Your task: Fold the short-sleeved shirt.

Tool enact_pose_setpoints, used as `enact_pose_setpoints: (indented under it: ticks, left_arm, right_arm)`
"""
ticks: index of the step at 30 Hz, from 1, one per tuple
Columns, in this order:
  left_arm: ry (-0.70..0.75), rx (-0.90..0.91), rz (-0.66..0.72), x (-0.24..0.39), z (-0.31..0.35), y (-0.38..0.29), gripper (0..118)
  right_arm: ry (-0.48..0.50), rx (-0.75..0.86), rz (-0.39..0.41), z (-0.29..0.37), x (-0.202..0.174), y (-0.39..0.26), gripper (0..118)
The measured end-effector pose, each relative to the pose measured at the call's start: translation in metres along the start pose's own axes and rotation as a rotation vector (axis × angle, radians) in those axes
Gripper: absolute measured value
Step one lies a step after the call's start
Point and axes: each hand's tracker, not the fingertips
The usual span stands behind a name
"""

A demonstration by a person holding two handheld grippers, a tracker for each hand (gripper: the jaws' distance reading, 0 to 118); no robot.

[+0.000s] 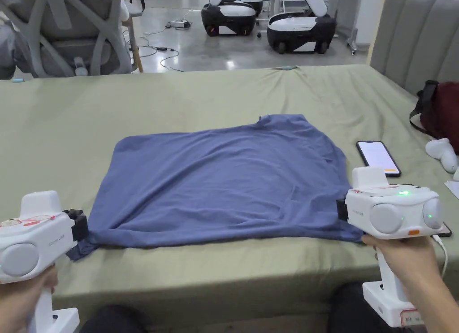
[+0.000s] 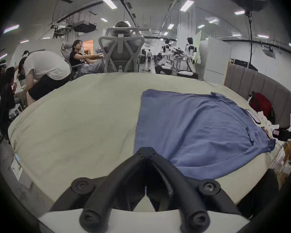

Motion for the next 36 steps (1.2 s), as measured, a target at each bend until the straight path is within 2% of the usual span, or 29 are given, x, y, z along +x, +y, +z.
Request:
enact_pose_setpoints:
  ticks: [4, 5, 6, 8, 9, 10, 12, 13, 16, 17, 18, 19, 20, 22, 27, 29, 30, 31, 32, 33, 34, 36]
  left_arm:
    - [-0.010, -0.007, 0.007, -0.004, 0.002, 0.000, 0]
    - [-0.012, -0.009, 0.007, -0.006, 0.002, 0.000, 11]
    - [-0.005, -0.014, 0.012, -0.007, 0.001, 0.000, 37]
    - [0.030, -0.035, 0.011, -0.009, -0.005, -0.001, 108]
    - [0.036, -0.043, 0.004, -0.010, -0.008, -0.002, 118]
    - [0.038, -0.050, -0.006, -0.012, -0.008, -0.004, 117]
    - [0.035, -0.067, -0.013, -0.014, -0.013, -0.008, 96]
    - [0.029, -0.085, -0.015, -0.016, -0.016, -0.011, 89]
    - [0.030, -0.142, -0.022, -0.016, -0.027, -0.020, 85]
    - [0.022, -0.158, -0.039, -0.016, -0.031, -0.024, 71]
    - [0.020, -0.171, -0.051, -0.015, -0.034, -0.028, 50]
    - [0.005, -0.184, -0.057, -0.015, -0.036, -0.032, 35]
    - [-0.054, -0.184, -0.035, -0.013, -0.038, -0.035, 27]
    - [-0.022, -0.161, -0.019, -0.010, -0.036, -0.036, 5]
    - [-0.024, -0.153, -0.023, -0.004, -0.033, -0.027, 5]
    - [-0.024, -0.148, -0.032, -0.004, -0.033, -0.026, 5]
    - [-0.025, -0.143, -0.031, -0.005, -0.032, -0.025, 5]
    - [-0.027, -0.137, -0.027, -0.006, -0.030, -0.024, 5]
    - [-0.031, -0.133, -0.021, -0.006, -0.030, -0.023, 5]
    - [-0.034, -0.132, -0.018, -0.006, -0.029, -0.022, 5]
    - [-0.035, -0.130, -0.017, -0.006, -0.028, -0.021, 5]
    - [-0.038, -0.125, -0.015, -0.005, -0.025, -0.020, 5]
  right_arm:
    - [-0.001, -0.005, 0.009, 0.002, -0.001, -0.001, 0]
    - [0.000, -0.007, 0.010, 0.002, -0.001, -0.002, 0]
    - [0.000, -0.010, 0.013, 0.002, -0.001, 0.000, 0]
    - [0.000, -0.015, 0.017, 0.001, -0.002, -0.002, 0]
    - [-0.001, -0.017, 0.017, 0.001, -0.002, -0.004, 0]
    - [-0.002, -0.020, 0.017, 0.001, -0.002, -0.003, 0]
    - [0.002, -0.024, 0.014, 0.001, -0.002, -0.006, 0]
    - [0.004, -0.027, 0.012, 0.001, -0.001, -0.007, 0]
    - [0.001, -0.037, 0.011, -0.001, -0.001, -0.008, 0]
    - [-0.001, -0.040, 0.012, 0.000, -0.001, -0.009, 0]
    - [-0.002, -0.042, 0.011, -0.002, -0.001, -0.008, 0]
    - [-0.002, -0.045, 0.009, -0.002, 0.000, -0.008, 0]
    - [0.000, -0.048, 0.008, -0.002, 0.000, -0.009, 0]
    - [-0.001, -0.051, 0.008, -0.003, 0.001, -0.009, 0]
    - [0.004, -0.045, 0.011, 0.001, 0.003, -0.009, 1]
    - [0.016, -0.036, 0.003, 0.003, 0.006, -0.010, 9]
    - [0.020, -0.036, 0.000, 0.003, 0.007, -0.010, 9]
    - [0.024, -0.036, -0.005, 0.003, 0.008, -0.010, 32]
    - [0.027, -0.040, -0.008, 0.001, 0.009, -0.012, 82]
    - [0.027, -0.043, -0.012, -0.001, 0.010, -0.014, 112]
    - [0.024, -0.036, -0.015, 0.001, 0.009, -0.016, 118]
    - [0.025, -0.054, -0.016, -0.004, 0.010, -0.018, 108]
